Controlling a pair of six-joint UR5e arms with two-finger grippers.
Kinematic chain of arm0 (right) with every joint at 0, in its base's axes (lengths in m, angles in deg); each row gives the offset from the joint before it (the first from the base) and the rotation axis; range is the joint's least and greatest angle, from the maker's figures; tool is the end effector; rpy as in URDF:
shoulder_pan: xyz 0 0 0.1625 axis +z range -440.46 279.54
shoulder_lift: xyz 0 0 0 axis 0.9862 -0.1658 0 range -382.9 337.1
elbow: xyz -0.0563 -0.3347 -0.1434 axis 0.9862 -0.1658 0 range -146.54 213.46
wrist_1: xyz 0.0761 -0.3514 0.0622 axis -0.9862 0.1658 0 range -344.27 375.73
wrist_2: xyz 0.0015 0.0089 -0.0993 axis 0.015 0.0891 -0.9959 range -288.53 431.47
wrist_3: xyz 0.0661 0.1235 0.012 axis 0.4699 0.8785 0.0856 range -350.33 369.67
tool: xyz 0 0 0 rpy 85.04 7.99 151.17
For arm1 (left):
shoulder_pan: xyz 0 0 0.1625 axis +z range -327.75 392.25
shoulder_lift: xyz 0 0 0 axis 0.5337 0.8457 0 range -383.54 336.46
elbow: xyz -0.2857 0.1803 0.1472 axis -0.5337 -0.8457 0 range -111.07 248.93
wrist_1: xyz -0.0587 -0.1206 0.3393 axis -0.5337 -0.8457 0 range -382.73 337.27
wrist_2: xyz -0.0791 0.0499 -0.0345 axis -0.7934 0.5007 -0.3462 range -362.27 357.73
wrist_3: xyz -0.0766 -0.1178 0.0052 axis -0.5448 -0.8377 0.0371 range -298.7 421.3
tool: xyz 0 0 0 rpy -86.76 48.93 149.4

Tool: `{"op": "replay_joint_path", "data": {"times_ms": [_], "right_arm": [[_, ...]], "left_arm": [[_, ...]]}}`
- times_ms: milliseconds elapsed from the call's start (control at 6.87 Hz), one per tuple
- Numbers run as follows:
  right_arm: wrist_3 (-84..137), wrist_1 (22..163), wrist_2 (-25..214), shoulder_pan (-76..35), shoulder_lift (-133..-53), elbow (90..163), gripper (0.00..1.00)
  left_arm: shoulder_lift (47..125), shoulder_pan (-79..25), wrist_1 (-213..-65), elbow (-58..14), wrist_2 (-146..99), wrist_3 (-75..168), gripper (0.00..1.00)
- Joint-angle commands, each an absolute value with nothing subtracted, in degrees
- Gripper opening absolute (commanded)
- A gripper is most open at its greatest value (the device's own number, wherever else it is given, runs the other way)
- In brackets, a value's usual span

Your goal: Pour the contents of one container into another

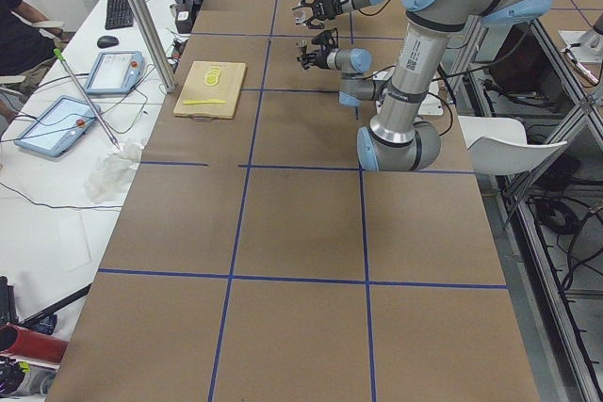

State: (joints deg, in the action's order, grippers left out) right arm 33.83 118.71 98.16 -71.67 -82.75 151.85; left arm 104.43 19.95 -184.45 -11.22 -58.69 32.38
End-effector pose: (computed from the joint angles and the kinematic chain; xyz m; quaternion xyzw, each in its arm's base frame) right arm -0.4321 -0.3287 0.1643 0.5847 0.0311 -0.1962 0.7866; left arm 0.5653 -0.3393 0.1746 0.5869 0.4763 0.0532 0.6526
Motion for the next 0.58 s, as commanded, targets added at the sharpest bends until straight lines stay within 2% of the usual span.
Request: {"op": "replay_joint_path", "data": {"times_ms": [0, 437], "right_arm": [[33.31, 119.00, 97.93, -71.67, -82.76, 151.85, 0.00], [30.77, 119.01, 97.49, -71.67, -82.76, 151.93, 0.00]], "left_arm": [[104.51, 19.95, -184.45, -11.22, -58.69, 32.38, 0.00], [104.78, 19.95, -184.45, -11.22, -58.78, 32.38, 0.00]]}}
